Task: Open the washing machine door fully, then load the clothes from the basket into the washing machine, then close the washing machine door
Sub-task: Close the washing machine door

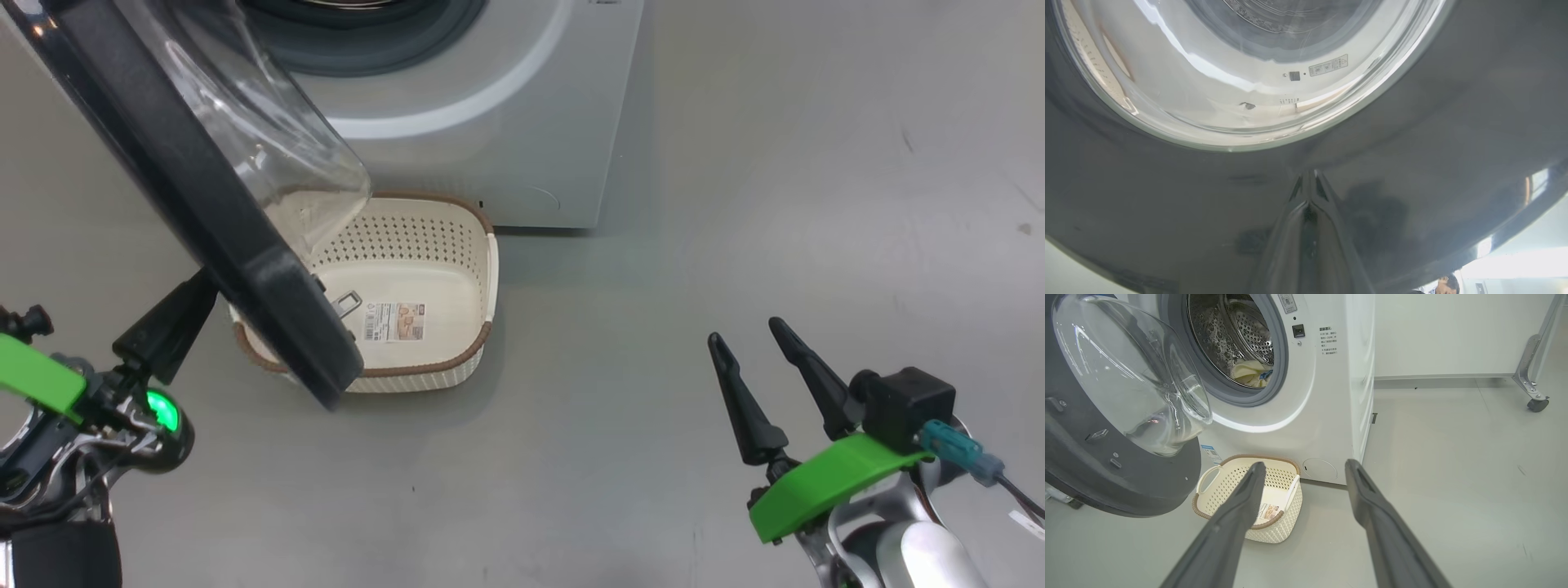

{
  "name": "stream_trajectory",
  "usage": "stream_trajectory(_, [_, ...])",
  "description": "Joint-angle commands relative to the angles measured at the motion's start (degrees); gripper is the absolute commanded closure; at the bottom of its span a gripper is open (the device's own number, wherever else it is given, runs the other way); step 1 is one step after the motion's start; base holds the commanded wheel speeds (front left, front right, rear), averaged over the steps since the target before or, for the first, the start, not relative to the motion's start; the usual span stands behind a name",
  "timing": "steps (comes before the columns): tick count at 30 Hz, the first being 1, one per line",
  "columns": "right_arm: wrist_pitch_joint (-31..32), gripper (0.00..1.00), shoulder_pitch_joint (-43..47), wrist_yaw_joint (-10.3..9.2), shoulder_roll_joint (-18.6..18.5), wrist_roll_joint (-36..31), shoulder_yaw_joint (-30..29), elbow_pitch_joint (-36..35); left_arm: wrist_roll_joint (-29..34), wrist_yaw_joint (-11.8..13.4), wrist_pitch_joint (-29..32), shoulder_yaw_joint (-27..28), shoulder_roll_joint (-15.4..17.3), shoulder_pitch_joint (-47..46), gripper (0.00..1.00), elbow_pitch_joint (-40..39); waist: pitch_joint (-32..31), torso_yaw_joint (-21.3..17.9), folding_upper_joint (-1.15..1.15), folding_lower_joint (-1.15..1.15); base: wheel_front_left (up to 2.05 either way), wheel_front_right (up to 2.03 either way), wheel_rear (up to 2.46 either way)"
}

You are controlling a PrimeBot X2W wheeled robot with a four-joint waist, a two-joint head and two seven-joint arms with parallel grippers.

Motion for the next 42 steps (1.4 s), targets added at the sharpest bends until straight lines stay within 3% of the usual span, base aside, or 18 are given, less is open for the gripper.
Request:
stream_trajectory(1, [-0.92,0.0,-2.37,0.2,-0.17,0.58,1.43,-1.87,0.5,-0.41,0.57,0.98,1.02,-2.83,1.0,-1.74,-0.26,-0.92,0.0,0.0,0.0,0.0,0.0])
stream_trajectory(21, [-3.34,0.0,-2.23,0.2,-0.17,2.51,2.19,-1.08,1.9,-0.41,-1.99,0.48,1.33,-8.72,1.0,1.95,0.0,-9.09,0.0,0.0,0.0,0.0,0.0])
stream_trajectory(42, [-4.25,0.0,-2.48,0.2,-0.17,3.13,2.53,-0.27,3.65,-0.41,-8.67,2.26,5.27,-12.7,1.0,5.47,-0.07,-17.62,0.0,0.0,0.0,0.0,0.0])
